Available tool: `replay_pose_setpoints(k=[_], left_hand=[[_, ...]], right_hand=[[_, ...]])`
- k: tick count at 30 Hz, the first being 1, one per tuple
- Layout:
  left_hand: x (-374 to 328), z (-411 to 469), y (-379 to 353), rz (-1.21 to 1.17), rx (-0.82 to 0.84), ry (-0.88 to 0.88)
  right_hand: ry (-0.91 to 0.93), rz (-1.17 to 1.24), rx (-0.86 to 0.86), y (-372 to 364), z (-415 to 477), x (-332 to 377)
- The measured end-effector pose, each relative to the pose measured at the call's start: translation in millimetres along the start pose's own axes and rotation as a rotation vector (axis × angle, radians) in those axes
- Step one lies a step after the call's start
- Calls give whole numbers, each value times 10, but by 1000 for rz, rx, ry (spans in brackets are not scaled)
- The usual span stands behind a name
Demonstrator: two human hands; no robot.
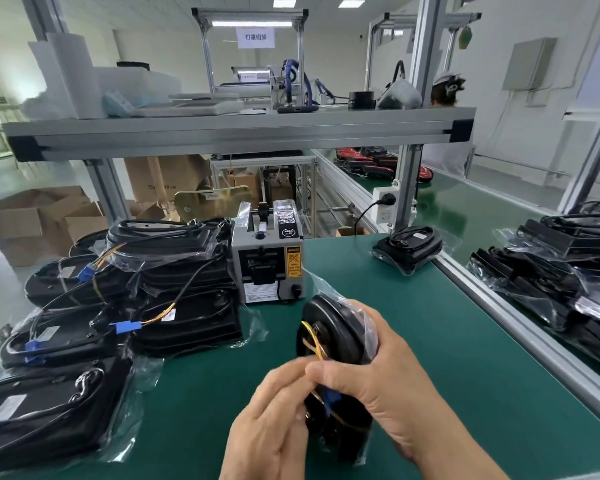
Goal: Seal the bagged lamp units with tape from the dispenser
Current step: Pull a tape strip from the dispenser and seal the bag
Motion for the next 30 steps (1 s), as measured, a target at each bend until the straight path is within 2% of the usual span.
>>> replay_pose_setpoints(k=[4, 8, 10, 12, 14, 15, 20, 23, 30], left_hand=[[122, 162, 39, -118, 23, 164], [131, 404, -4, -124, 258, 205], [205, 481, -16, -222, 361, 360], [319, 629, 41, -282, 282, 470], [417, 844, 86, -229, 194, 453], [453, 953, 63, -201, 208, 426], [528, 1264, -212, -294, 581, 344], [555, 1342, -278, -342, 671, 344], [562, 1294, -449, -512, 608, 449]], right_hand=[[19, -32, -28, 42, 21, -25], [39, -32, -12, 53, 30, 9], [37, -38, -20, 73, 30, 12], [28, -65, -24, 74, 33, 4], [3, -105, -26, 60, 38, -23], [-7, -118, -25, 55, 42, -32], [-25, -140, -9, 23, 39, -17], [-46, -141, -17, 16, 32, -13], [-28, -249, -65, -92, 2, -8]])
Point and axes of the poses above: each hand's wrist, its own z-axis towards the middle knuckle, its own y-axis out of the back of the hand, x = y × z, the point moved 6 cm from there along z, towards the middle knuckle, and after that the axes turned 2 degrees about -y, right-handed, at the moved point
